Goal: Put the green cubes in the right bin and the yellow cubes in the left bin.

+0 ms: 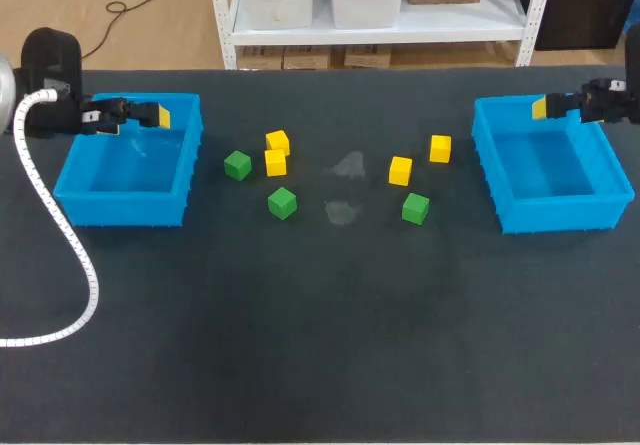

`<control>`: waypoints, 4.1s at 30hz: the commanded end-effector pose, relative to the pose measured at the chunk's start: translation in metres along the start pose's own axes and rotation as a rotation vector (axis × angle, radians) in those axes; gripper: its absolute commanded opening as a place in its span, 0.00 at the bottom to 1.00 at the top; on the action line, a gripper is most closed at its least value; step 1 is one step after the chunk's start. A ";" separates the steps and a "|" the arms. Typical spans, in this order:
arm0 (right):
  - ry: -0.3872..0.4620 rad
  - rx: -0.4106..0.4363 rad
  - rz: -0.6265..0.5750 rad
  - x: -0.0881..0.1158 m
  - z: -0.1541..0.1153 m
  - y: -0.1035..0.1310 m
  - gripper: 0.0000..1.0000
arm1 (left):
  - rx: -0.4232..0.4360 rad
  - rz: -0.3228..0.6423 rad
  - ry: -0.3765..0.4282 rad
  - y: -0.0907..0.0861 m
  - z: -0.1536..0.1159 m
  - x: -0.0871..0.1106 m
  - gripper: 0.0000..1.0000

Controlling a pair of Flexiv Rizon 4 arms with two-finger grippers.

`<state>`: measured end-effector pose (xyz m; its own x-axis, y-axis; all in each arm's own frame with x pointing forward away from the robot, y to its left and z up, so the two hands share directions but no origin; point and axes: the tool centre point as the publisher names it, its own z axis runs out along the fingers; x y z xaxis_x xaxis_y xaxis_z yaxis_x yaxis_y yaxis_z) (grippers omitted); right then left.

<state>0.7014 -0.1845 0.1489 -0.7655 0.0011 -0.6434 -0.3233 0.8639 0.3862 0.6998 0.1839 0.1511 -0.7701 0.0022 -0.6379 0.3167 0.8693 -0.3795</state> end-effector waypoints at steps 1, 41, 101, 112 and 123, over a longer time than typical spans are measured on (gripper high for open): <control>0.000 0.003 -0.001 0.000 0.000 0.000 1.00 | 0.005 0.001 -0.005 0.001 0.000 0.001 1.00; 0.000 0.003 -0.001 0.000 0.000 0.000 1.00 | 0.005 0.001 -0.005 0.001 0.000 0.001 1.00; 0.821 0.135 -0.492 0.105 0.136 0.096 1.00 | 0.005 0.001 -0.005 0.001 0.000 0.001 1.00; 0.845 0.156 -0.474 0.113 0.153 0.087 1.00 | 0.005 0.001 -0.005 0.001 0.000 0.001 1.00; 0.875 0.149 -0.472 0.121 0.168 0.086 1.00 | 0.005 0.001 -0.005 0.001 0.000 0.001 1.00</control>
<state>0.6700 -0.0279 -0.0037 -0.7368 -0.6760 0.0137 -0.6726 0.7349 0.0874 0.6997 0.1839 0.1510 -0.7702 0.0021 -0.6378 0.3167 0.8693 -0.3794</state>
